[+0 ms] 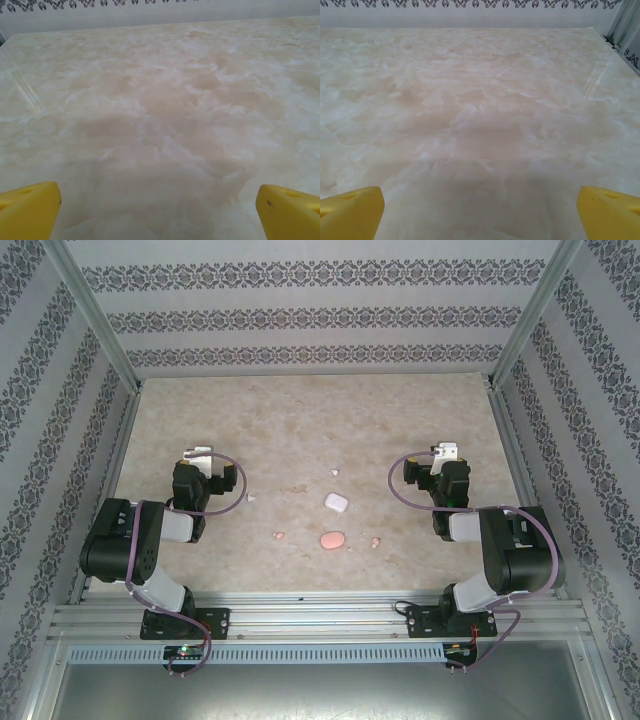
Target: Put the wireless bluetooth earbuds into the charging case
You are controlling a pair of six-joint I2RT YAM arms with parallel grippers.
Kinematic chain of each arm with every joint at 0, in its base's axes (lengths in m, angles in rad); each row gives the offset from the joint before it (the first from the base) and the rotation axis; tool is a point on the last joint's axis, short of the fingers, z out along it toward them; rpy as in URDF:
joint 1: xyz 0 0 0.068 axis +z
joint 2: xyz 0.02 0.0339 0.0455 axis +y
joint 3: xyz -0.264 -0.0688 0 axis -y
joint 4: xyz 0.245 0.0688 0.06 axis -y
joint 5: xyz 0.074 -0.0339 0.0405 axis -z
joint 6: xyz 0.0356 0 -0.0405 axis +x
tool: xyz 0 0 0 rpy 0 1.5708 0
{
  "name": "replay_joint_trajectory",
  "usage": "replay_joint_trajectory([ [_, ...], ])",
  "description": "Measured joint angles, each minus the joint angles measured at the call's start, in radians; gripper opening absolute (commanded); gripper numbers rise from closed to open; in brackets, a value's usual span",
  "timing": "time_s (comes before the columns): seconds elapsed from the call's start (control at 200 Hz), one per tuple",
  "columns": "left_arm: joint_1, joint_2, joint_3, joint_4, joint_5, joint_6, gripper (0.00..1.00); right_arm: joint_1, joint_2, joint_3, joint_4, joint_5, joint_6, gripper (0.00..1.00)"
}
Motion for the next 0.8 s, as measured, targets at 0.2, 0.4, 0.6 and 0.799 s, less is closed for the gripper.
replay_joint_trajectory([
  [0.2, 0.0, 0.0, 0.0, 0.0, 0.0, 0.0, 1.0, 0.0, 0.0, 0.0, 0.0, 0.0, 0.0, 0.98],
  [0.4, 0.0, 0.0, 0.0, 0.0, 0.0, 0.0, 1.0, 0.0, 0.0, 0.0, 0.0, 0.0, 0.0, 0.98],
  [0.6, 0.0, 0.0, 0.0, 0.0, 0.0, 0.0, 1.0, 0.0, 0.0, 0.0, 0.0, -0.003, 0.0, 0.98],
  [0.799, 0.0, 0.0, 0.0, 0.0, 0.0, 0.0, 1.0, 0.0, -0.006, 0.0, -0.008, -0.003, 0.0, 0.98],
])
